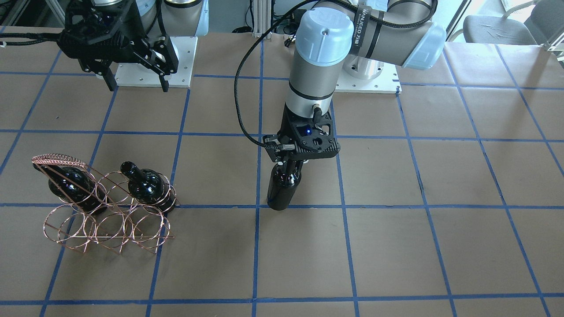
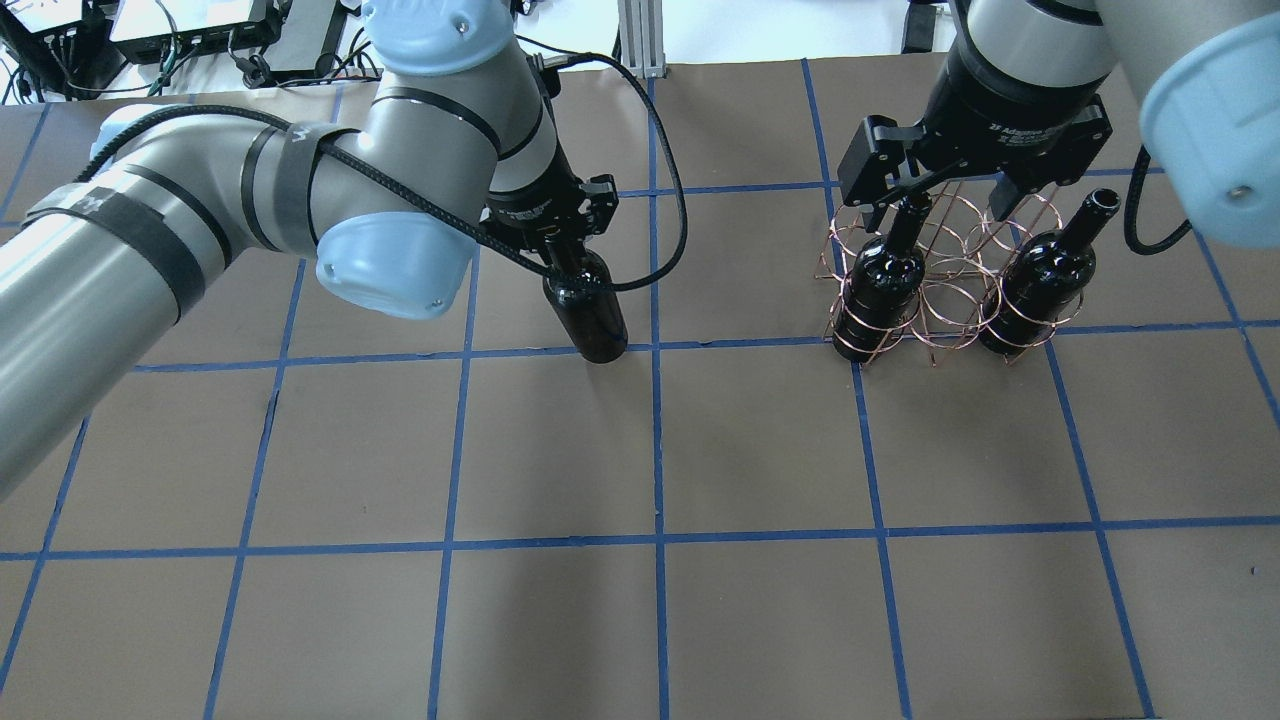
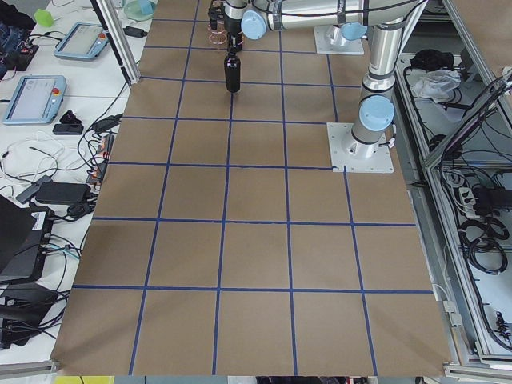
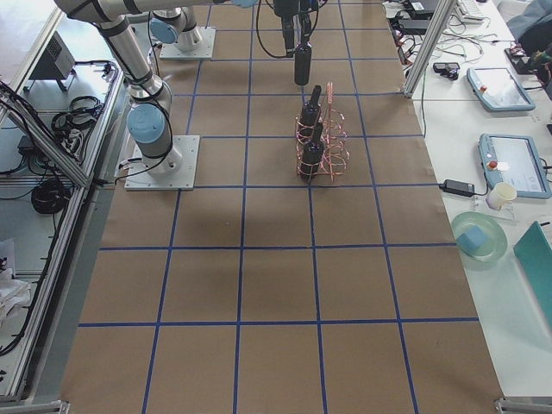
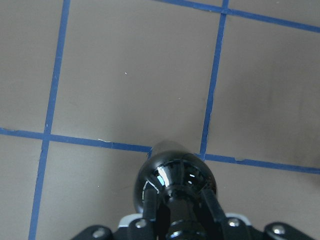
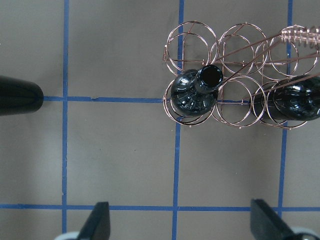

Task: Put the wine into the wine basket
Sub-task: 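Carry the bottle with the left gripper toward the table center and set it down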

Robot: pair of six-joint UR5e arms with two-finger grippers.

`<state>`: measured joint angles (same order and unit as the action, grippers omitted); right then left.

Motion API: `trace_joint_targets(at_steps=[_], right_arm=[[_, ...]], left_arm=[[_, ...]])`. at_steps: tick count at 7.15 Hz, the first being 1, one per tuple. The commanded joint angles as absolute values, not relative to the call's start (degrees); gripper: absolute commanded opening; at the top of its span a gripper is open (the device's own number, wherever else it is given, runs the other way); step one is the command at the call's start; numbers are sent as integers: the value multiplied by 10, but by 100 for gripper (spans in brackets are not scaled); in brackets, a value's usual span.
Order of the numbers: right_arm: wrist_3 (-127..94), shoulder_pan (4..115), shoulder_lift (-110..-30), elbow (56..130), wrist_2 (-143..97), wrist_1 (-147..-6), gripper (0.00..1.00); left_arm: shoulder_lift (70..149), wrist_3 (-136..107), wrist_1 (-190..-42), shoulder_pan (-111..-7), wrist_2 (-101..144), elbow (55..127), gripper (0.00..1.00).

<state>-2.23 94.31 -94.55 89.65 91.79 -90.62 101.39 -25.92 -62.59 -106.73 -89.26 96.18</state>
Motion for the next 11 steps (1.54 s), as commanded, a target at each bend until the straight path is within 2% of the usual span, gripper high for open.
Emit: trace_joint_targets(at_steps=[1,8,9,10,11], right_arm=[[-21,943,-945,896,918,-906,100],[-25,944,-946,896,915,-907,100],[-25,944,-946,896,915,-907,100],[-25,943,-946,896,915,-907,100],[-25,944,-946,896,916,-907,100]], left_arm=[[998,-265,-625,-1079,-919,997,0],[1011,-290,-587,-1099,-913,995,0],[1009,-288,-586,-1100,-912,995,20],[1009,-281,-588,-1100,-911,995,99],[1006,-280,-598,-1100,-914,991,100]])
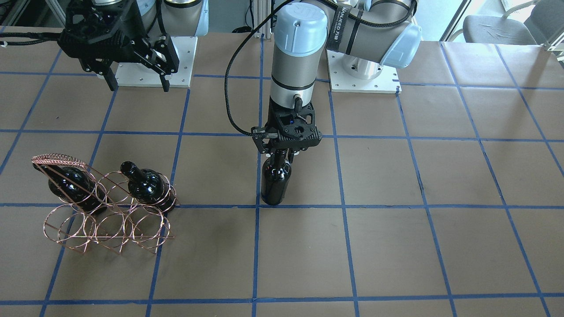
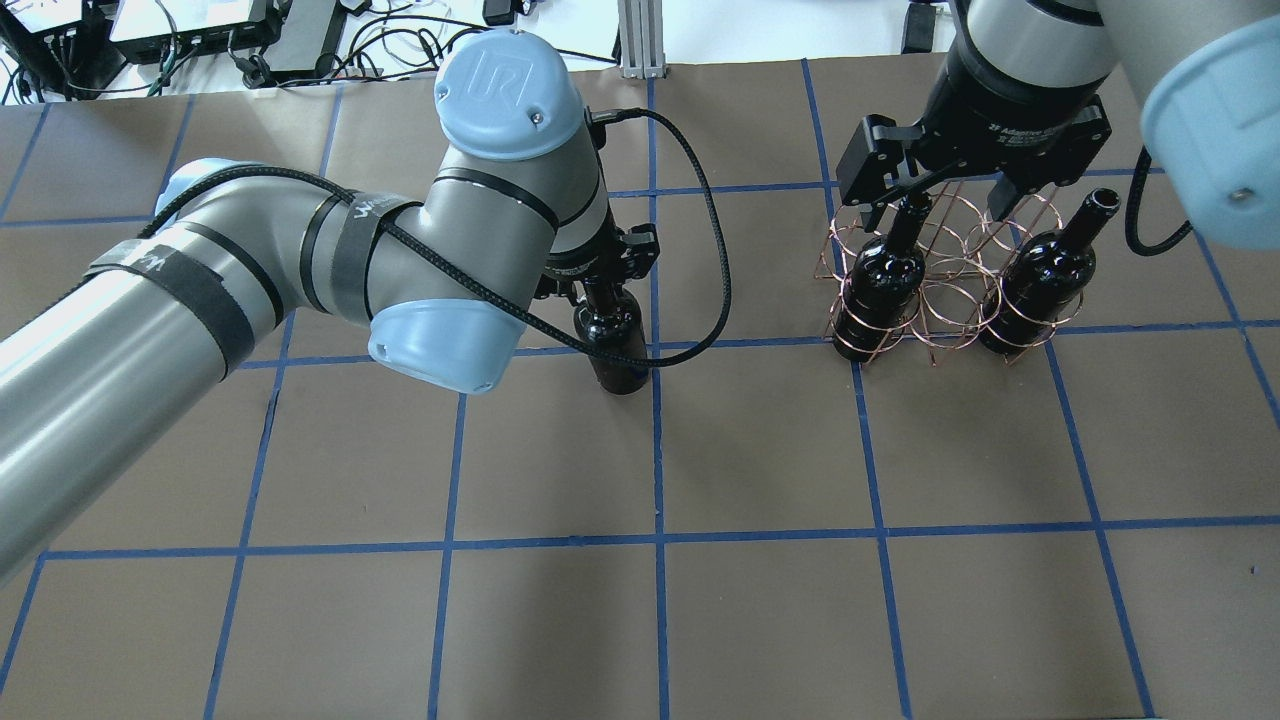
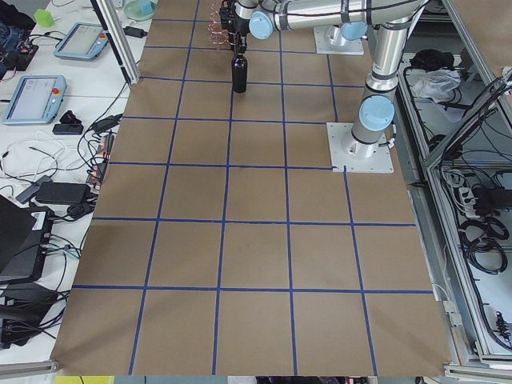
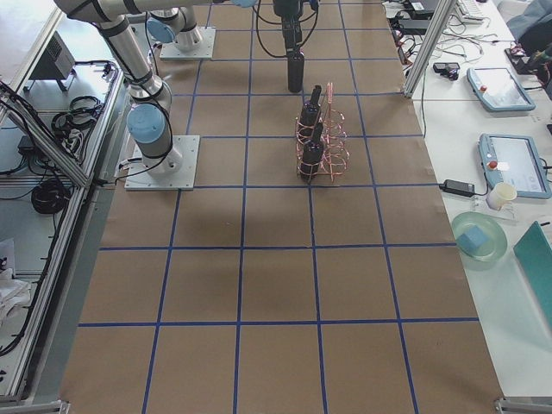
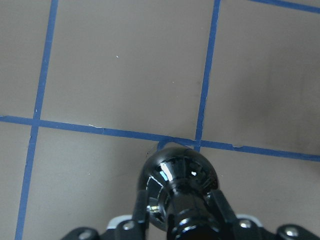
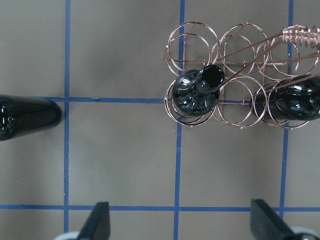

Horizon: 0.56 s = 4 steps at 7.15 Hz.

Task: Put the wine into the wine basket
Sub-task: 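Carry the bottle with the left gripper toward the table center and set it down, then open the left gripper and withdraw it while the right arm moves toward the bottle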

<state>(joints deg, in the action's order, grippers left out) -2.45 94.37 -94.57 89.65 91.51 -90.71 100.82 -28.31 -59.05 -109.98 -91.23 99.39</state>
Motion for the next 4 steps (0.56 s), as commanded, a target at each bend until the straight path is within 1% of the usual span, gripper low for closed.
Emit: trace_joint_targets(at_steps=[1,2,3,4], right_arm=[[-25,944,-946,896,915,-907,100],[-25,945,-947,896,914,-907,100],[-20,947,-949,896,923,-907,100],[-28,951,-947,890,916,-913,100]], left_arm=[[992,-281,-597,-1100,-913,983,100],[985,-275,-611,-1092,-908,954,100],[983,-254,-659,-1072,-905,919,100],[980,-235,-716,-1028,-903,878,100]])
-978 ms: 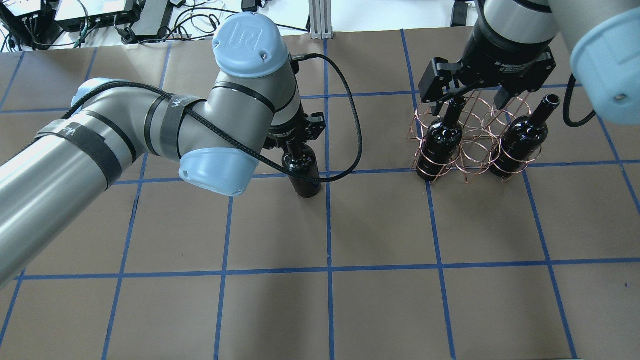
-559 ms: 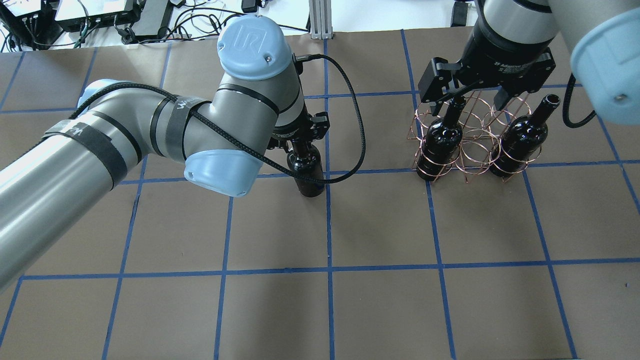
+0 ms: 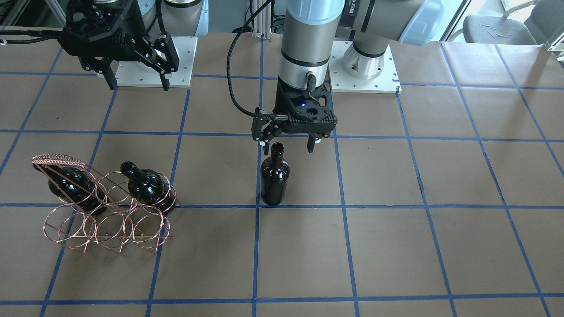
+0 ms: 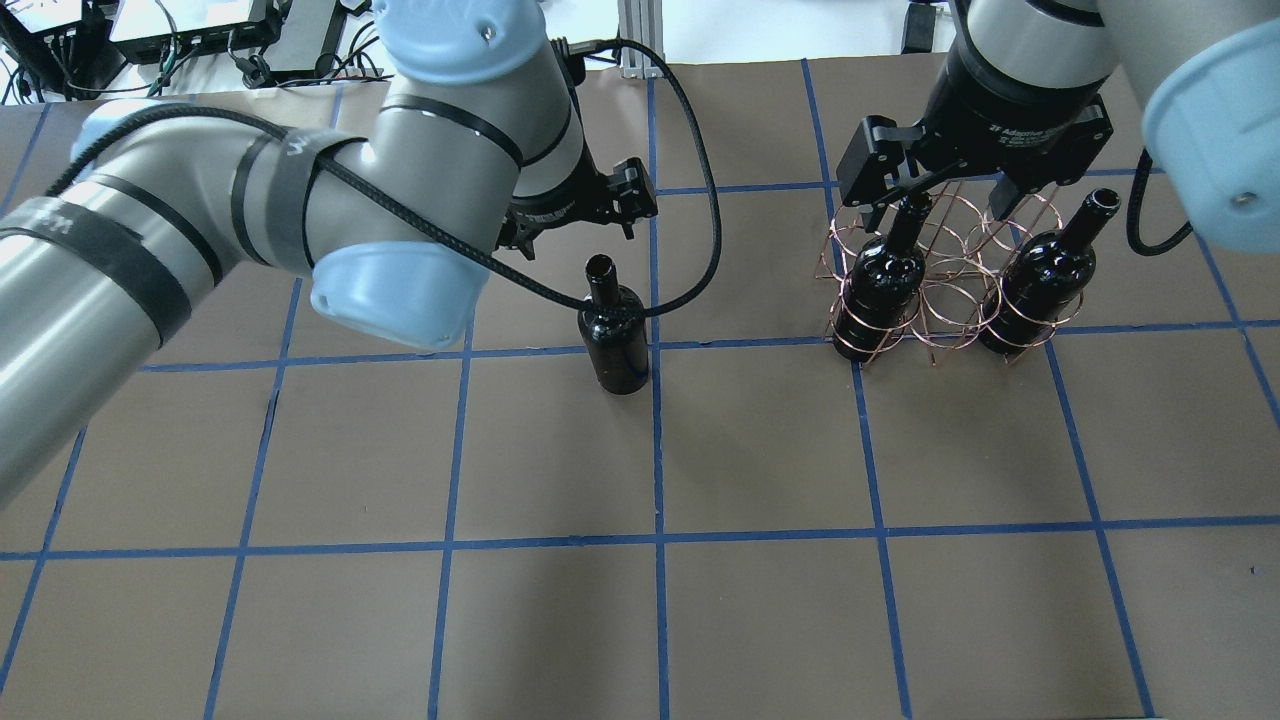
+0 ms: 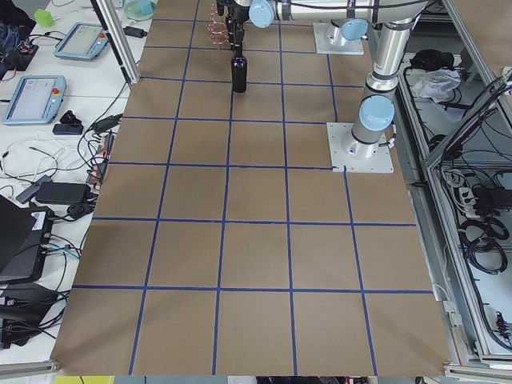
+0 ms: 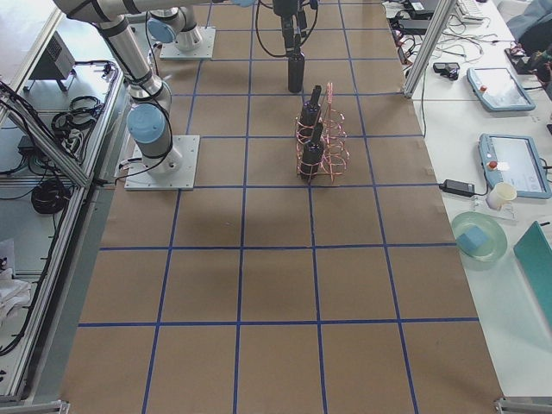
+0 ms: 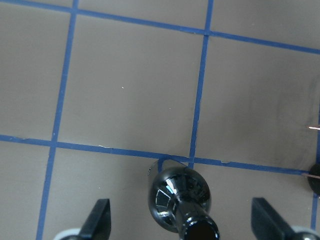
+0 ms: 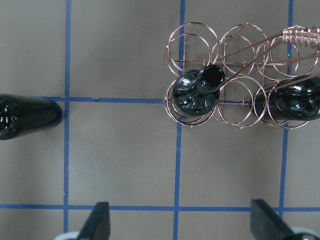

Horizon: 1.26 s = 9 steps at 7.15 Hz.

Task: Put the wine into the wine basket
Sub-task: 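Open the left gripper and withdraw it while the right arm moves toward the bottle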

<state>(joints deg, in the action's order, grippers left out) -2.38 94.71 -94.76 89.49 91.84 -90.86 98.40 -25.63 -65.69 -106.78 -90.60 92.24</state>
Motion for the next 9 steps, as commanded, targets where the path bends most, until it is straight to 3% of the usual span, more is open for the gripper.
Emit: trace_joint_targets(at_steps=[1,5,7,9], right_arm=[[-46,964,-945,890,912,-911,100],[-239,1092,-882,868,877,-919,100],[-303,1152,-776,788,875,-959,100],[-328,1182,-724,781,902,-997,100]], left_arm=[[976,-180,-742,-982,-904,847,100],[947,-16,-786,-806,-919,838,100],[931,-11,-829,-790,-920,842,100],[919,-12,-876,-788,-922,845,100]])
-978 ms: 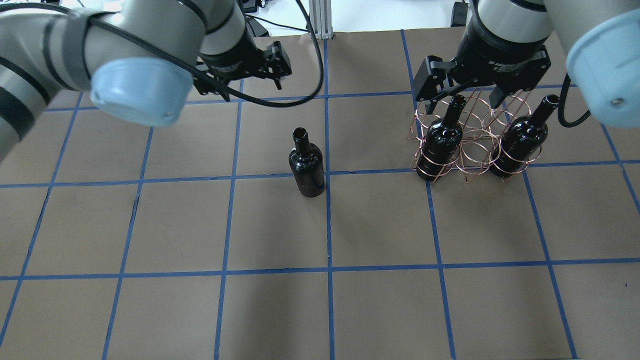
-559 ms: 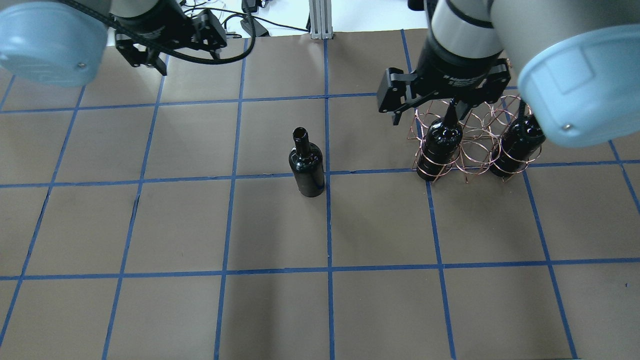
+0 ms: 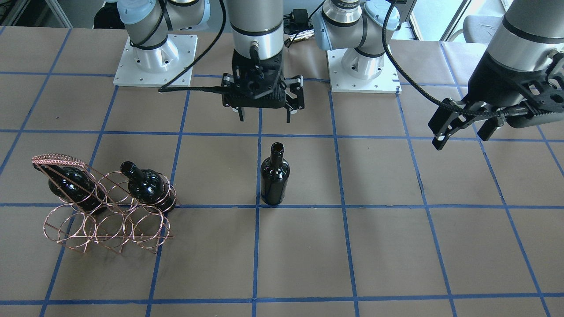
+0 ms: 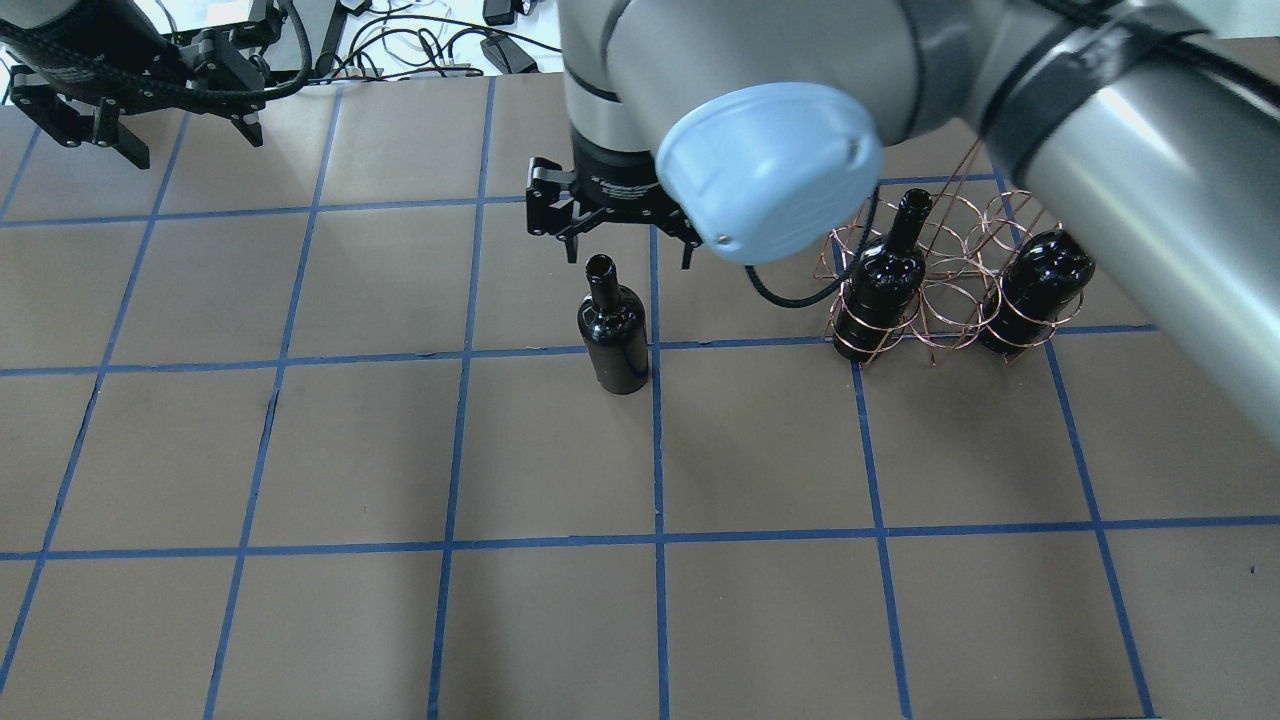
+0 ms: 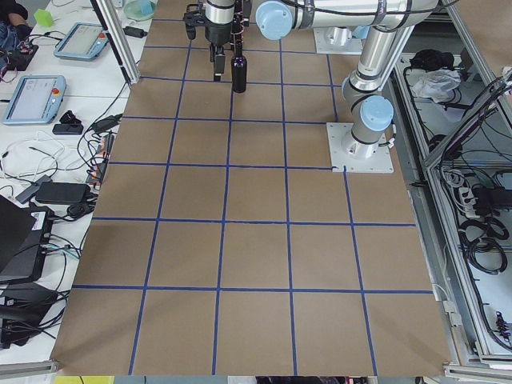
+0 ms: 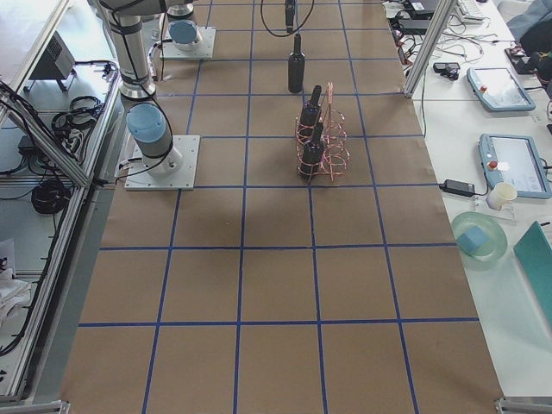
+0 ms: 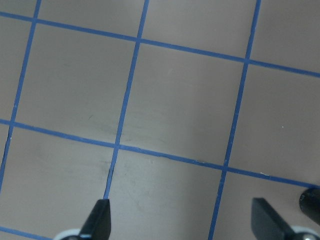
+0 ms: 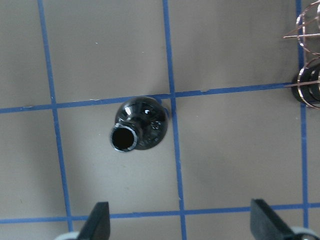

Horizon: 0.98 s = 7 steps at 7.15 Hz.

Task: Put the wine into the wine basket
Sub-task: 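Lower the right gripper around the neck of the standing bottle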

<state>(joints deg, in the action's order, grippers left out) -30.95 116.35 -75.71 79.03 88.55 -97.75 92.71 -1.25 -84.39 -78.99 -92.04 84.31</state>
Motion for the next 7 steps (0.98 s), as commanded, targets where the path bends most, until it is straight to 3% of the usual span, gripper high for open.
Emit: trace_joint_targets(at_steps=[1,7], right_arm=[[-333,1182,-722,785,907,-997,100],[-321,1181,-701,827,912,-1062,100]], left_arm=[[911,-11,-903,-786,-924,845,100],[905,-11,-913,-787,-923,847,100]])
